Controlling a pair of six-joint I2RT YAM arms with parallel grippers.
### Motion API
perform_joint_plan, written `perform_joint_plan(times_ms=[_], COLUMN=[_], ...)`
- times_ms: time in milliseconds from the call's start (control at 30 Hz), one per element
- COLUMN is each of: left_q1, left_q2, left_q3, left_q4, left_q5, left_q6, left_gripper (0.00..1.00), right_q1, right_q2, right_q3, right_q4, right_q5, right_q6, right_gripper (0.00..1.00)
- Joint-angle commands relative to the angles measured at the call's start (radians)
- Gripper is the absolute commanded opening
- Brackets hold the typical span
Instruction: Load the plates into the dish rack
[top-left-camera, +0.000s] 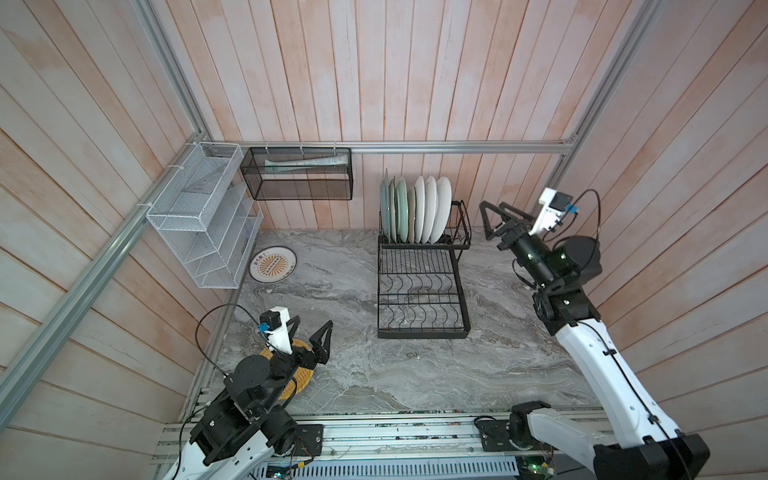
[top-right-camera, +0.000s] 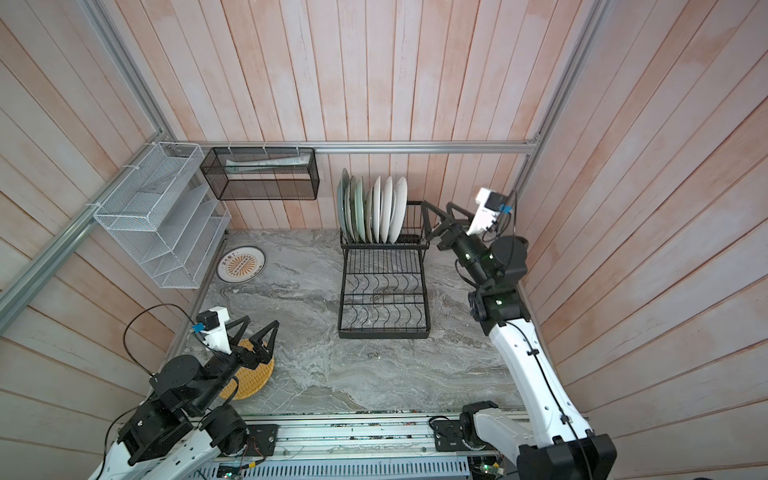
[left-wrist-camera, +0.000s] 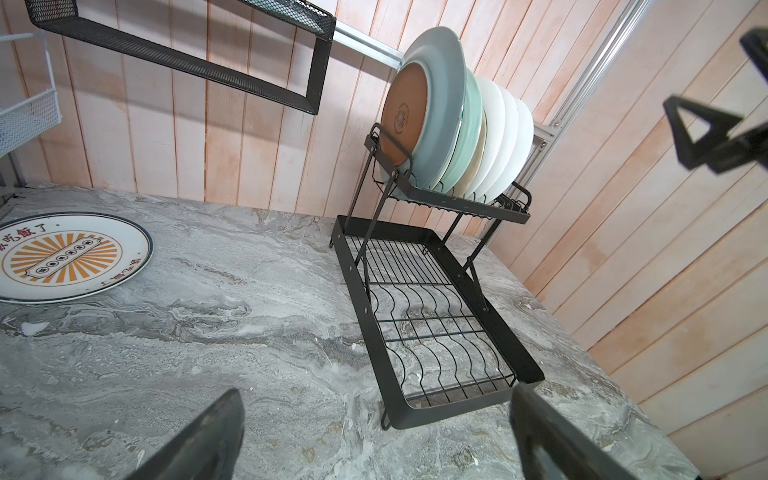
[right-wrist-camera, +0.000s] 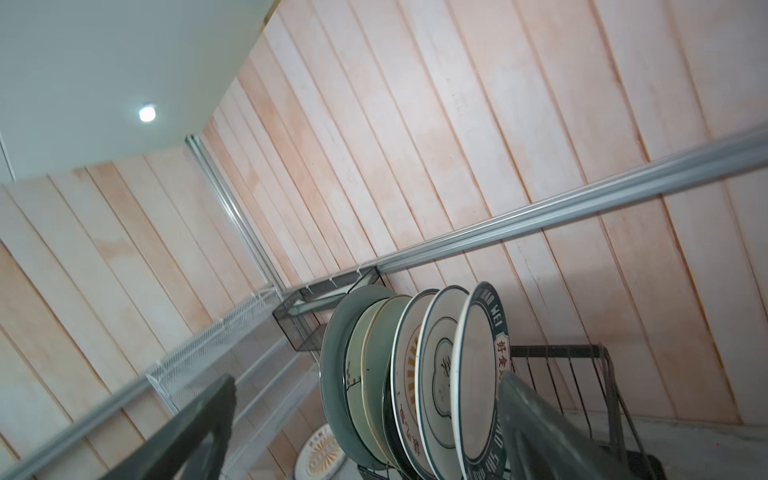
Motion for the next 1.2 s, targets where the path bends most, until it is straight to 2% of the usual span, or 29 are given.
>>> perform_joint_plan(times_ms=[0, 100, 233, 400, 533, 667, 767, 900, 967, 1167], left_q1=[-0.008, -0.014, -0.014, -0.012, -0.012, -0.009, 0.005, 0.046, 0.097, 0.223], left_q2=[0.028, 0.066, 0.117, 0.150, 0.181, 0.205, 0.256, 0.331, 0.365, 0.412], left_q3=[0.008, 0.030, 0.027, -0.032, -0.069, -0.103, -0.107, -0.126, -0.140, -0.159], left_q4=[-0.017, -0.077, -0.221, -0.416, -0.501, -0.466, -0.462, -0.394, -0.337, -0.225], left_q5=[-0.028, -0.061, -0.089, -0.135, -0.188, -0.195, -0.198, -0.162, -0.118, -0.042], left_q6=[-0.046, -0.151, -0.441, -0.810, -0.939, -0.941, -0.939, -0.897, -0.856, -0.742], left_gripper=[1.00, 1.00, 1.00, 1.00, 1.00, 1.00, 1.00, 1.00, 1.00, 1.00], right_q1=[-0.037, -0.023, 0.004, 0.152, 0.294, 0.441, 0.550, 0.674, 0.707, 0.718], right_q2=[-0.043, -0.122, -0.243, -0.292, -0.237, -0.138, -0.081, -0.021, 0.013, 0.085], right_q3=[-0.093, -0.158, -0.285, -0.381, -0.472, -0.505, -0.511, -0.529, -0.532, -0.567], right_q4=[0.065, -0.008, -0.070, -0.117, -0.024, 0.065, 0.084, 0.112, 0.124, 0.215], right_q5=[-0.089, -0.090, -0.045, 0.041, 0.044, -0.021, 0.009, 0.107, 0.133, 0.120], right_q6=[0.145, 0.110, 0.089, -0.070, -0.135, -0.220, -0.283, -0.365, -0.388, -0.378], right_gripper=[0.98, 0.98, 0.98, 0.98, 0.98, 0.98, 0.98, 0.98, 0.98, 0.98])
